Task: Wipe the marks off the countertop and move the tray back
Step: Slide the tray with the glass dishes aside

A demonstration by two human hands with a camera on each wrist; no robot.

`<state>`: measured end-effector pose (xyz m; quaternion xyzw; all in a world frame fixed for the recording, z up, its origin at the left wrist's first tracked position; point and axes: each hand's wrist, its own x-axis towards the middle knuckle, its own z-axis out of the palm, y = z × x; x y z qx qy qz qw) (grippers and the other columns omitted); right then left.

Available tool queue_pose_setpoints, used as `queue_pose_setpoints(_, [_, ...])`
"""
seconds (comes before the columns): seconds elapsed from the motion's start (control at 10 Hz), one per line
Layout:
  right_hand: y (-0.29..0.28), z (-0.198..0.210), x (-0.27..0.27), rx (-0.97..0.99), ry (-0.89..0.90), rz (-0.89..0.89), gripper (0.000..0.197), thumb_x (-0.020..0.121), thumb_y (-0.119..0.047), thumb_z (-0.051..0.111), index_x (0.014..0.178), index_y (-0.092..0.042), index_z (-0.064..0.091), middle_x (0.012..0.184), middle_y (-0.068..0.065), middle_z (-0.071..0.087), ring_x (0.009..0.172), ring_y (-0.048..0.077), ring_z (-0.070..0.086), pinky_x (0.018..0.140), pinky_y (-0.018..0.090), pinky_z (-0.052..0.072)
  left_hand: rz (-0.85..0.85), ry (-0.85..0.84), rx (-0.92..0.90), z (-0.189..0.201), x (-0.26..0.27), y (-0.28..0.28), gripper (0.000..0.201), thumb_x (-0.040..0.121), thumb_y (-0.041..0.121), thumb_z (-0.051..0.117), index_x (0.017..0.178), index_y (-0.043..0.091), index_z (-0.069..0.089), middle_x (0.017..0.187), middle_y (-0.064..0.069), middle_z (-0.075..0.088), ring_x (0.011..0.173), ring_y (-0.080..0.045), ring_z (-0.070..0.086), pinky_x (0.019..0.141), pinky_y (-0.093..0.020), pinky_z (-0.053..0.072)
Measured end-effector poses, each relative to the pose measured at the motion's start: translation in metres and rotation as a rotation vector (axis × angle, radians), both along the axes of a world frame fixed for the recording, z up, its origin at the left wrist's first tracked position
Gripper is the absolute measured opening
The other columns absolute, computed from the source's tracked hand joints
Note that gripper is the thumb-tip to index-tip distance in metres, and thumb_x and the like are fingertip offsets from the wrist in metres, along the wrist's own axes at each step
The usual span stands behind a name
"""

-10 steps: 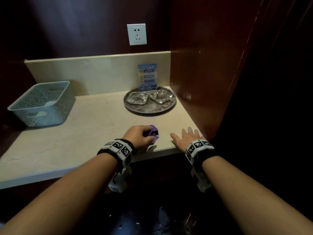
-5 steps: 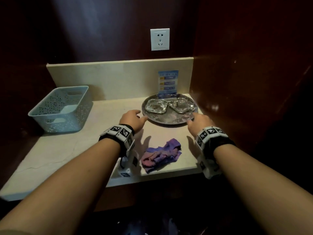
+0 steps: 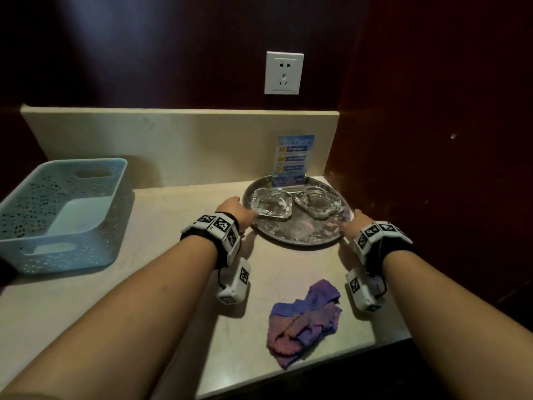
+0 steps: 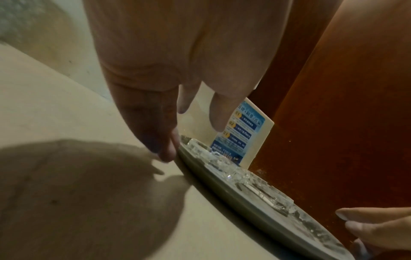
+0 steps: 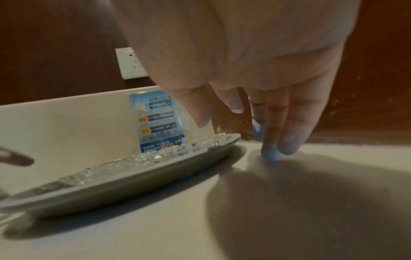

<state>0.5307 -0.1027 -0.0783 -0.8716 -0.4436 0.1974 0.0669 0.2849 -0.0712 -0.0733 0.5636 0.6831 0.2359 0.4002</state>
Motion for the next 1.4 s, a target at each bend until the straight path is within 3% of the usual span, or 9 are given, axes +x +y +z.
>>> queue_pose_setpoints(0.2, [0.013,-0.008,0.005,0.055,0.104,0.002,0.044,0.096,-0.01,0.047,0.138,0.005,0.04,0.141,0.023,0.046,0.129,0.036,0.047,0.102,0.038,0.04,-0.032,0.031,-0.043,-0.011,0.008,0.014,0.046,0.087,0.019,0.06,0.128,-0.001,0.05,0.118,-0.019,0.062,0.102,-0.034,0.064,0.09,-0.044,0.055])
queue_pose_setpoints(0.5, [0.028,-0.011,0.013,0.099,0.225,0.031,0.039,0.095,-0.005,0.047,0.132,0.007,0.048,0.138,0.024,0.05,0.128,0.035,0.048,0.099,0.035,0.042,-0.026,0.039,-0.013,-0.014,0.016,0.008,0.012,0.086,0.022,0.058,0.09,0.012,0.061,0.097,-0.012,0.068,0.093,-0.032,0.065,0.083,-0.038,0.055])
queue_pose_setpoints(0.7, [0.034,-0.015,0.021,0.083,0.27,0.068,0.039,0.096,-0.005,0.046,0.133,0.007,0.048,0.138,0.024,0.049,0.129,0.035,0.047,0.089,0.032,0.041,-0.064,0.061,0.01,-0.011,0.022,0.005,0.019,0.085,0.019,0.058,0.099,0.009,0.065,0.102,-0.014,0.069,0.095,-0.032,0.065,0.088,-0.04,0.054])
queue_pose_setpoints(0.8, [0.035,-0.016,0.024,0.08,0.269,0.089,0.039,0.096,-0.005,0.046,0.133,0.007,0.048,0.139,0.023,0.049,0.129,0.034,0.047,0.081,0.025,0.034,-0.09,0.059,0.052,-0.01,0.025,0.004,0.009,0.089,0.016,0.054,0.088,0.013,0.062,0.096,-0.009,0.064,0.089,-0.025,0.059,0.084,-0.034,0.049])
queue_pose_setpoints(0.9, [0.034,-0.018,0.025,0.118,0.245,0.113,0.033,0.095,-0.007,0.048,0.125,0.003,0.055,0.128,0.023,0.056,0.118,0.034,0.054,0.079,0.028,0.037,-0.083,0.013,0.107,0.004,0.028,-0.016,0.025,0.09,0.01,0.053,0.115,0.007,0.057,0.116,-0.014,0.062,0.097,-0.022,0.053,0.086,-0.027,0.039])
queue_pose_setpoints(1.0, [0.033,-0.02,0.026,0.199,0.19,0.117,0.013,0.092,-0.007,0.048,0.083,-0.007,0.058,0.087,0.014,0.058,0.088,0.025,0.05,0.068,0.029,0.037,-0.054,0.002,0.106,0.0,0.026,-0.012,0.031,0.088,0.009,0.056,0.119,0.008,0.055,0.122,-0.013,0.062,0.111,-0.028,0.056,0.092,-0.03,0.041])
queue_pose_setpoints(1.1, [0.027,-0.018,0.025,0.23,0.2,0.126,0.03,0.091,-0.005,0.047,0.065,-0.018,0.039,0.08,0.008,0.05,0.088,0.022,0.046,0.074,0.028,0.034,0.004,-0.066,0.109,-0.006,0.023,-0.01,0.037,0.084,0.008,0.06,0.12,0.014,0.057,0.12,-0.011,0.065,0.109,-0.027,0.059,0.091,-0.03,0.043])
queue_pose_setpoints(1.2, [0.024,-0.015,0.018,0.265,0.205,0.159,0.023,0.09,-0.009,0.051,0.111,-0.01,0.06,0.118,0.017,0.062,0.108,0.033,0.059,0.086,0.031,0.044,0.037,-0.09,0.125,-0.012,0.012,-0.012,0.038,0.082,0.007,0.061,0.119,0.016,0.058,0.116,-0.009,0.067,0.107,-0.028,0.062,0.094,-0.033,0.047])
queue_pose_setpoints(1.4, [0.027,-0.002,-0.012,0.267,0.218,0.255,0.039,0.088,-0.013,0.053,0.127,-0.013,0.055,0.124,0.016,0.062,0.11,0.033,0.06,0.093,0.035,0.048,0.119,-0.163,0.209,-0.006,-0.018,-0.023,0.03,0.081,0.008,0.061,0.105,0.025,0.061,0.105,-0.005,0.069,0.098,-0.026,0.065,0.094,-0.042,0.052])
